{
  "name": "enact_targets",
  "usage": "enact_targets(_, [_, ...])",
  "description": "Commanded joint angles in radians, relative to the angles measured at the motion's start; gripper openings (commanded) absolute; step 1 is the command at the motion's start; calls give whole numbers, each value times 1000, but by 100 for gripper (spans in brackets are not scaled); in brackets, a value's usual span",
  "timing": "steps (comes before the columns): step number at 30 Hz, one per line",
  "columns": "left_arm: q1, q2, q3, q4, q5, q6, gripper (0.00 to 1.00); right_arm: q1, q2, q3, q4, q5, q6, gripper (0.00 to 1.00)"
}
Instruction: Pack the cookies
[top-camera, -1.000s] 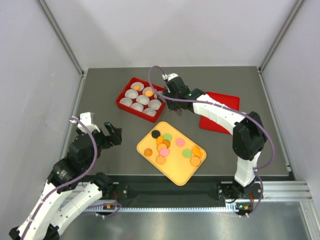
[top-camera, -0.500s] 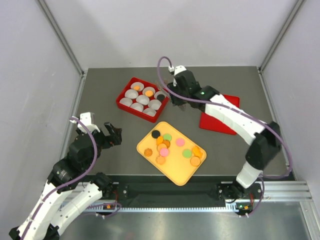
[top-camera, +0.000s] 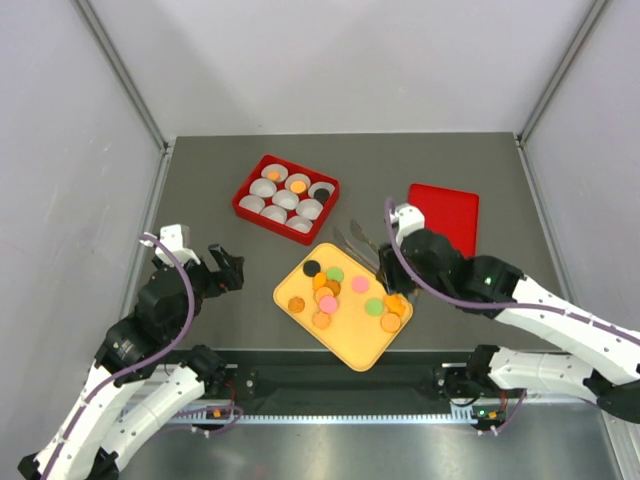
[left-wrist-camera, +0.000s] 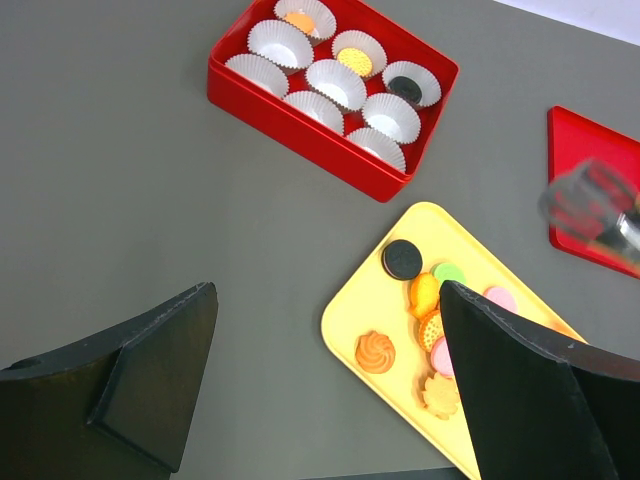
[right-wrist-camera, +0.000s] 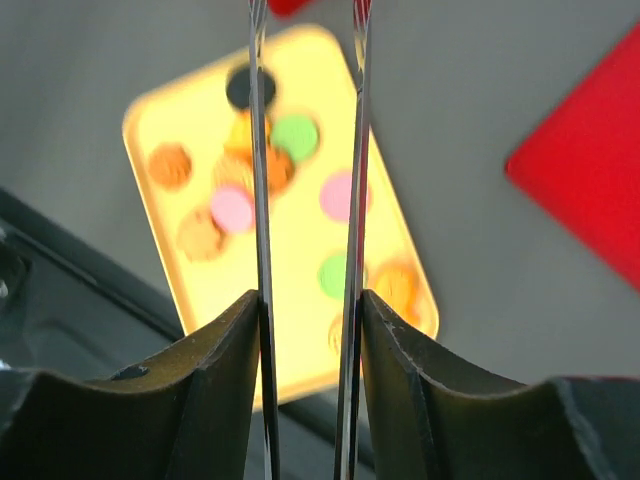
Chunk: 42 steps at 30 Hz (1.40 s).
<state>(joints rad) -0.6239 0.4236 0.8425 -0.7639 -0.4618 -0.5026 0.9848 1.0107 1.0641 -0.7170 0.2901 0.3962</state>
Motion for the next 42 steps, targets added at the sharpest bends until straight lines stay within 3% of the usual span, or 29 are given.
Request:
enact_targets(1, [-2,6,-6,32,3,9,97,60,-63,-75,-97,76,127,42])
enact_targets(7, [-2,6,-6,32,3,10,97,144,-96,-162,-157,110,202,41])
enact_targets(42, [-2,0,-5,28,-5,6,97,180,-14,-239,-79,63,211,45])
